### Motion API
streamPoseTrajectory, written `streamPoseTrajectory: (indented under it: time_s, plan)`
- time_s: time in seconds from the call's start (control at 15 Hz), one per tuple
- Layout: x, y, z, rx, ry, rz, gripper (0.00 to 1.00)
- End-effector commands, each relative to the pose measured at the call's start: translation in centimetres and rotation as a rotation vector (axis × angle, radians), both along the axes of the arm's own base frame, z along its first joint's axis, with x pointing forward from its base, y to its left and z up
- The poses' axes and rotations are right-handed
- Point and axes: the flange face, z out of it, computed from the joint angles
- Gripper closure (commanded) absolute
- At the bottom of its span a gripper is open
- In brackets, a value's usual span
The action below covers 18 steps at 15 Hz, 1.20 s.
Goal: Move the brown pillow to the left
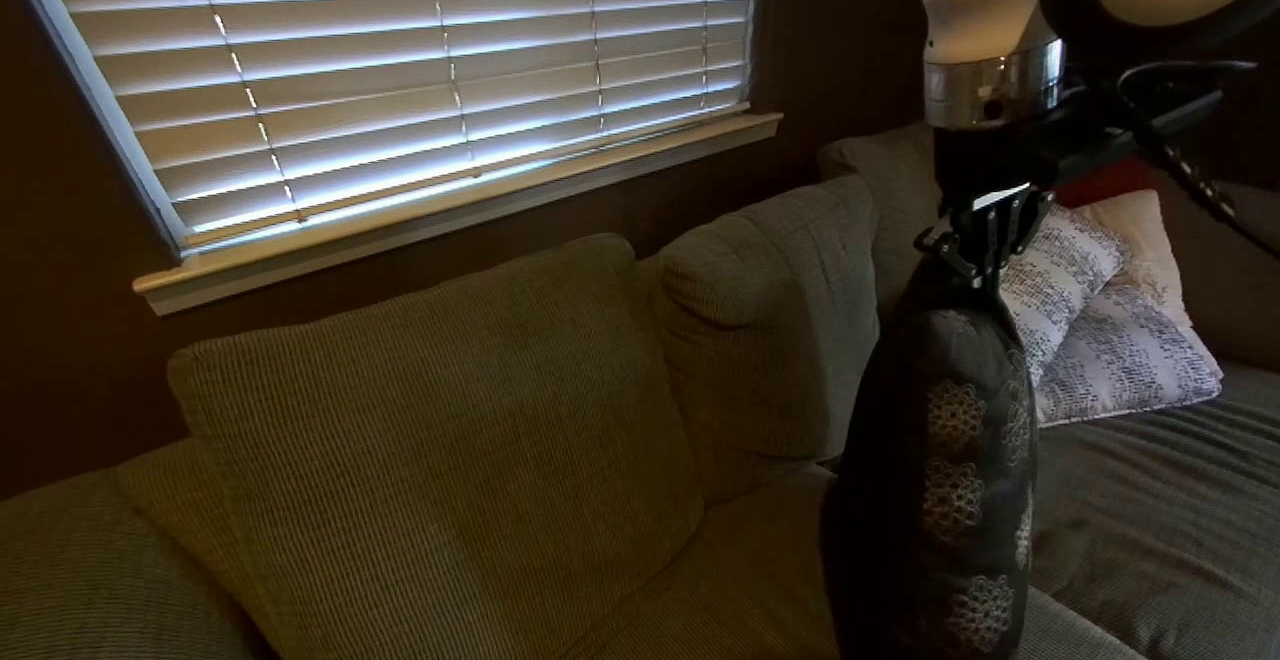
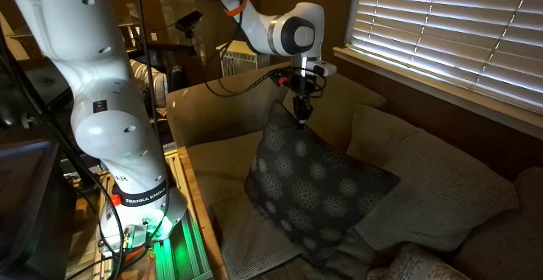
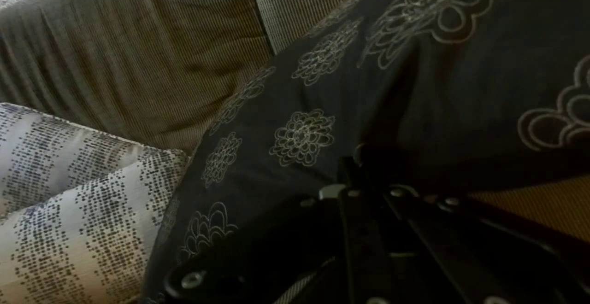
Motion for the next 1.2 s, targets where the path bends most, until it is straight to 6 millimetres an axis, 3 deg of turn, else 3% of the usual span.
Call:
streamPoseTrajectory:
  time_s: [0.0,0.67,1.13]
  plan:
    - [-0.3,3.0,2.2,0.032,-0.133,-0.044,0.99]
    - [0.6,11.0,2.9,0.112,-0.357,-0.089,0.99]
    - [0.4,14.8,1.7,0.108,-0.439,-0.033,0.99]
